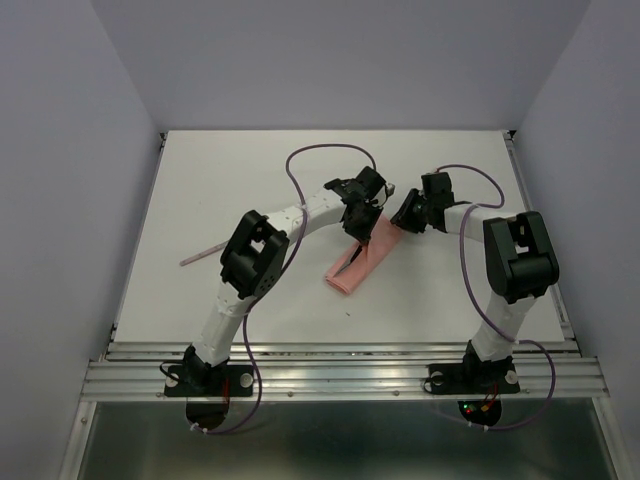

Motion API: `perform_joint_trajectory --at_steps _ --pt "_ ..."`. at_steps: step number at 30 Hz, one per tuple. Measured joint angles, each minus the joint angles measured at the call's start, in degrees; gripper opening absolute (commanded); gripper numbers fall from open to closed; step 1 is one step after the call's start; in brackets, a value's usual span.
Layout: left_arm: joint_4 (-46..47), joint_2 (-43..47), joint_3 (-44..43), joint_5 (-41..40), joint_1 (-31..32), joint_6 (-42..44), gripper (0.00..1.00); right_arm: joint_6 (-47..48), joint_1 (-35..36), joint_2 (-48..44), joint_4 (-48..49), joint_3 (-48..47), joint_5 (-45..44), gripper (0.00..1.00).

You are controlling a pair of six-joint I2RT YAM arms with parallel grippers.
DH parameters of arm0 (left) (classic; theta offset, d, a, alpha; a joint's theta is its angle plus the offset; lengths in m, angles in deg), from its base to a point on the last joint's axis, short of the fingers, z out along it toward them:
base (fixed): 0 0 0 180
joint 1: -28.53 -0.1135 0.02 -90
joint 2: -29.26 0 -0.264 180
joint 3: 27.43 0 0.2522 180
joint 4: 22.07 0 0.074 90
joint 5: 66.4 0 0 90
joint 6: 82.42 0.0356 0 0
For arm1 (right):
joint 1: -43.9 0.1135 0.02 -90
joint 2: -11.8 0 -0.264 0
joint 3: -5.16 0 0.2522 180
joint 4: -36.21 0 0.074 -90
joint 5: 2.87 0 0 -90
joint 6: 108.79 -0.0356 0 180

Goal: Fold the napkin into a case and place the utensils inside
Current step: Insert the knife into the folded napkin.

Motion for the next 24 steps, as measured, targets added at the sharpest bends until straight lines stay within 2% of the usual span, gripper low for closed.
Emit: perform_joint_trajectory --at_steps 7,10,11,13,24 --pt "0.17 -0.02 0.00 -0.55 0.00 0.68 0.00 0.00 0.00 -0.02 0.02 0.04 -0.02 0.33" --pt "0.37 -0.02 0.00 -0.66 0.00 0.79 0.11 0.00 0.00 -0.04 0.07 0.07 0.00 0.33" --pt "0.44 -0.02 0.00 -0.68 0.00 0.85 0.20 0.00 0.00 -0.04 0.07 0.07 -0.02 0.33" --pt "0.46 -0.02 0.00 -0.79 0.00 0.98 0.29 0.00 0.00 -0.07 0.09 0.09 -0.02 0.33" --pt "0.55 0.00 0.02 -1.51 -0.02 1.29 0.45 0.00 0.00 -0.63 0.04 0.76 -0.02 0.33"
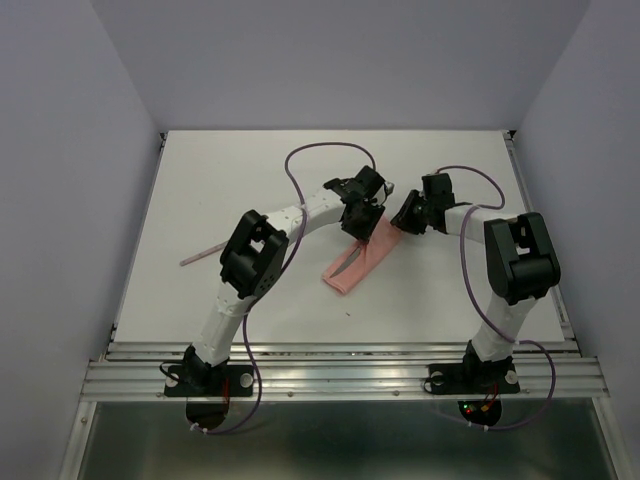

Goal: Fold the napkin into a case and place the utensils inside
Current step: Insert the knife into the folded napkin, then pick up the fork from the corner of the board.

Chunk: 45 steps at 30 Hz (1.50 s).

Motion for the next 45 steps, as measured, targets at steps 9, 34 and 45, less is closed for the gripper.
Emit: perform_joint_trajectory --at_steps 9,34,45 --pt "0.35 2.64 3.45 -1.25 0.00 -0.31 0.51 0.04 0.17 -0.35 -0.17 0.22 -0.09 0.34" --pt "4.57 39.06 41.11 -13.99 -36.89 -19.78 0.89 2.91 0.26 -9.64 -5.20 2.19 -5.57 0.57" --pt "6.27 43.08 49.09 -16.79 -46.73 -41.31 0.89 3.69 0.26 -9.77 -4.00 2.43 -0.81 0.58"
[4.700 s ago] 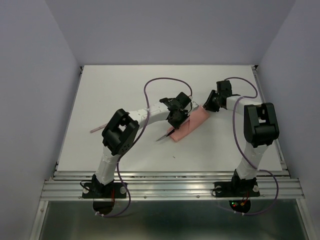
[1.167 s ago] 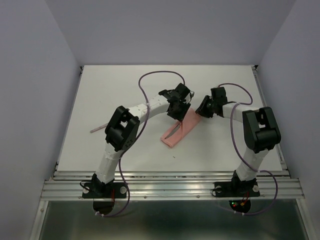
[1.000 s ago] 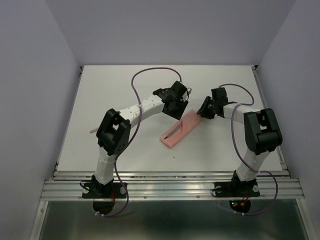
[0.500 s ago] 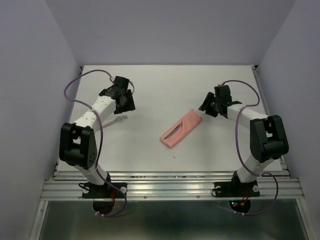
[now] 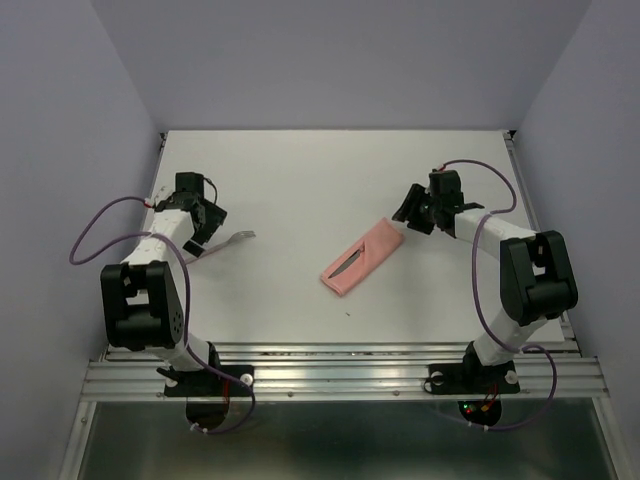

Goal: Fold the napkin into a case and place the utensils inside
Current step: Pick up the fork from the corner of the board.

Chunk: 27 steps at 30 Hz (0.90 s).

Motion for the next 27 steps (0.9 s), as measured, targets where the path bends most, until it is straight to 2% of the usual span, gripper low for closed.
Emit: perform_joint_trajectory --at_steps 8,16,19,25,27 --pt "-1.46 -9.46 -4.02 -1.01 -0.13 -9.01 0.89 0.11 0.00 0.00 0.13 0.50 1.49 0.58" --pt "-2.99 -13.33 -4.70 -0.68 -0.13 -14.64 0.82 0.55 0.02 0.00 0.11 0.52 1.92 0.58" --pt "-3.06 -15.19 -5.40 -0.26 -0.13 -16.06 0.77 0.61 0.28 0.00 0.09 0.68 1.92 0.58" --pt "-3.98 -16.76 -6.86 -0.15 -0.15 -17.75 0.58 0.63 0.55 0.00 0.07 0.70 2.32 0.58" --pt "-4.48 -17.22 -7.30 -0.24 -0.17 -17.81 0.49 0.66 0.63 0.00 0.07 0.70 2.29 0.58"
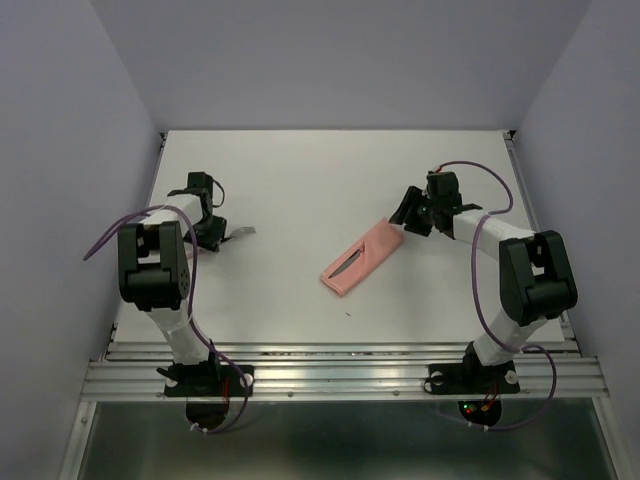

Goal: Fold the napkin into a case and place the utensils inside
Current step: Pick up the fork from the corner of the board, then move the fork to the center of the board.

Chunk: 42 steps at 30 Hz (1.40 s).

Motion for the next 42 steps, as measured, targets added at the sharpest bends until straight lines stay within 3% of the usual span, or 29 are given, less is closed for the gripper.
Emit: perform_joint_trajectory --at_steps 5,15,25,30,32,34,35,36,42 --pt "-0.33 -1.27 -1.68 -0.74 0.44 0.92 0.30 0.00 0.07 0.00 -0.04 0.00 -0.02 0.58" --pt "-0.63 -2.27 -6.19 -4.72 8.70 12.15 0.16 0.00 0.39 0.00 -0.24 0.00 -0.11 0.58" --pt "-1.09 -2.27 -9.42 -9.22 17.53 27.36 0.15 0.28 0.48 -0.09 -1.14 0.00 -0.46 0.59" --pt "-6.91 -2.27 -10.10 -17.07 21.79 31.98 0.17 0.42 0.48 -1.27 -1.88 0.28 -0.46 0.59" --pt "-9.09 -2.27 -10.64 -19.69 23.39 32.09 0.22 0.44 0.48 -2.01 -2.03 0.85 -0.46 0.59" --pt "-11.32 -2.27 -11.30 -22.23 25.03 32.06 0.49 0.48 0.48 -2.43 -2.56 1.11 -0.46 0.59" --pt "-12.48 -2.27 -11.87 -23.23 26.23 32.35 0.85 0.61 0.48 -2.47 -2.67 1.33 -0.50 0.59" --pt "-12.85 -2.27 -12.24 -23.58 27.04 31.91 0.99 0.66 0.48 -2.49 -2.84 1.49 -0.50 0.58" --pt "-9.79 -1.25 -13.64 -18.29 33.03 37.92 0.99 0.90 0.48 -2.51 -4.20 2.58 -0.63 0.59"
